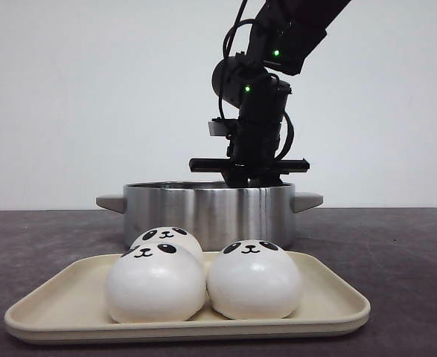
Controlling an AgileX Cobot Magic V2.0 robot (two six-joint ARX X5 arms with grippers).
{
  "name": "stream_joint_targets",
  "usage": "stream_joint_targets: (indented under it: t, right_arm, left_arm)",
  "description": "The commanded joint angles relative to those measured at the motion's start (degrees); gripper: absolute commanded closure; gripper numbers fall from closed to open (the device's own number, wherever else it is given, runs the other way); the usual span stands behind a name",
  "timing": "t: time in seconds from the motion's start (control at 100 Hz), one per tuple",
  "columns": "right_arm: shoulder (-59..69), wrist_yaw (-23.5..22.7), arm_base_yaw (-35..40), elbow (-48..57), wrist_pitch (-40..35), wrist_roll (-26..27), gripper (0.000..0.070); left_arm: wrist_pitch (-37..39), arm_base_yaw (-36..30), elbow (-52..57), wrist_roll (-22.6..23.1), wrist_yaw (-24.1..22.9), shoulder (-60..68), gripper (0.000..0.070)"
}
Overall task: Steam buns
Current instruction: 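Lift the bun with the right gripper into the pot and release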
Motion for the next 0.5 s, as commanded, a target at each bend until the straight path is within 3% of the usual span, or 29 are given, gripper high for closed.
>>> stream_joint_targets:
  t: [0.0, 0.17, 0.2, 0.22, 0.3, 0.33, 0.36, 0.49]
  right_arm:
    - [1.49, 0.13, 0.20, 1.25, 1.60, 0.11, 0.0700]
    - [1.49, 1.25, 0.20, 1.25, 3.32, 1.25, 0.0696]
    - [1.49, 0.98, 0.15, 1.25, 2.93, 1.44, 0.0664]
    - [1.49, 0.83, 0.04, 1.25, 2.62, 1.62, 0.0616]
    - [1.51, 0.90, -0.13, 1.25, 1.11, 2.89, 0.0278]
    - [1.55, 0.90, -0.13, 1.25, 0.70, 3.13, 0.0195]
    - [1.55, 0.90, -0.13, 1.25, 0.37, 3.43, 0.0165]
    - [1.03, 0.92, -0.13, 1.40, 0.02, 3.67, 0.0163]
  left_arm:
    - [0.15, -0.26, 0.96, 0.15, -0.35, 0.04, 0.0144]
    - [-1.46, -0.26, 0.96, 0.42, -1.11, 0.04, 0.0144]
    - [-1.66, -0.26, 0.96, 0.48, -1.11, 0.04, 0.0144]
    - [-1.75, -0.26, 0.96, 0.48, -1.11, 0.04, 0.0144]
    - [-2.10, -0.28, 0.96, 0.46, -1.11, 0.04, 0.0144]
    - [-2.12, -0.39, 0.96, 0.46, -1.11, 0.04, 0.0144]
    - [-2.08, -0.57, 0.96, 0.44, -1.11, 0.04, 0.0144]
    - [-2.08, -1.49, 0.96, 0.33, -1.11, 0.04, 0.0144]
